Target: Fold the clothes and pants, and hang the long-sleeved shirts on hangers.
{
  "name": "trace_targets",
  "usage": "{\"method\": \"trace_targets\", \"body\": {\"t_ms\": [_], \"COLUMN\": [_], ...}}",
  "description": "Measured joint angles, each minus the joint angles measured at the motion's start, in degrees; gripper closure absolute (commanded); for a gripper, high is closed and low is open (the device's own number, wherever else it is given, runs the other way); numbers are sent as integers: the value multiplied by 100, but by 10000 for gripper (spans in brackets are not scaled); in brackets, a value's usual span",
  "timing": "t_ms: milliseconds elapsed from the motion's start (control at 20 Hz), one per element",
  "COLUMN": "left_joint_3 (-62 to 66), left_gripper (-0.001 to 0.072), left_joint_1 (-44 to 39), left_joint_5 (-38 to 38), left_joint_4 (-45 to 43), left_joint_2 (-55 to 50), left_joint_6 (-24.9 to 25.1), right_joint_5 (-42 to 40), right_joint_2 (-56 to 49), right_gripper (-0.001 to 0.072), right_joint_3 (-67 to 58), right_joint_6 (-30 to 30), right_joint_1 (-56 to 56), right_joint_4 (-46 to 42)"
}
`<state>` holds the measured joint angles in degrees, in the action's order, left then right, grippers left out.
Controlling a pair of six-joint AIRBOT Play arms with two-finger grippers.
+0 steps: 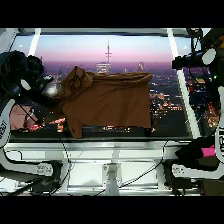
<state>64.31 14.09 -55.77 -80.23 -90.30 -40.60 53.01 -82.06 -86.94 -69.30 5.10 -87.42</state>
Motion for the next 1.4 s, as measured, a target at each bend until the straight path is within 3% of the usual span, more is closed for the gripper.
{"method": "trace_targets", "body": {"t_ms": [350,650,900,950,1000,1050,1400], "left_joint_3": [11,11,0,-2,-4,-4,-4], "left_gripper": [694,694,693,694,693,693,693], "left_joint_1": [133,874,1703,1823,1912,1971,2107], "left_joint_5": [-74,-1281,-2385,-2503,-2590,-2660,-2852], "left_joint_4": [393,1792,2706,2857,2973,3073,3335], "left_joint_2": [903,1915,2153,2168,2177,2186,2192], "left_joint_6": [-103,-140,-140,-140,-140,-142,-140], "right_joint_5": [332,1178,1550,1620,1657,1692,2068], "right_joint_2": [-2,-4,-4,-4,-4,-4,-4], "right_gripper": [345,343,322,287,182,142,143], "right_joint_3": [76,546,1384,1589,1794,2022,3550], "right_joint_6": [-4,20,219,275,315,352,540], "right_joint_1": [28,157,291,306,315,323,337], "right_joint_4": [11,407,1390,1613,1777,1912,2876]}}
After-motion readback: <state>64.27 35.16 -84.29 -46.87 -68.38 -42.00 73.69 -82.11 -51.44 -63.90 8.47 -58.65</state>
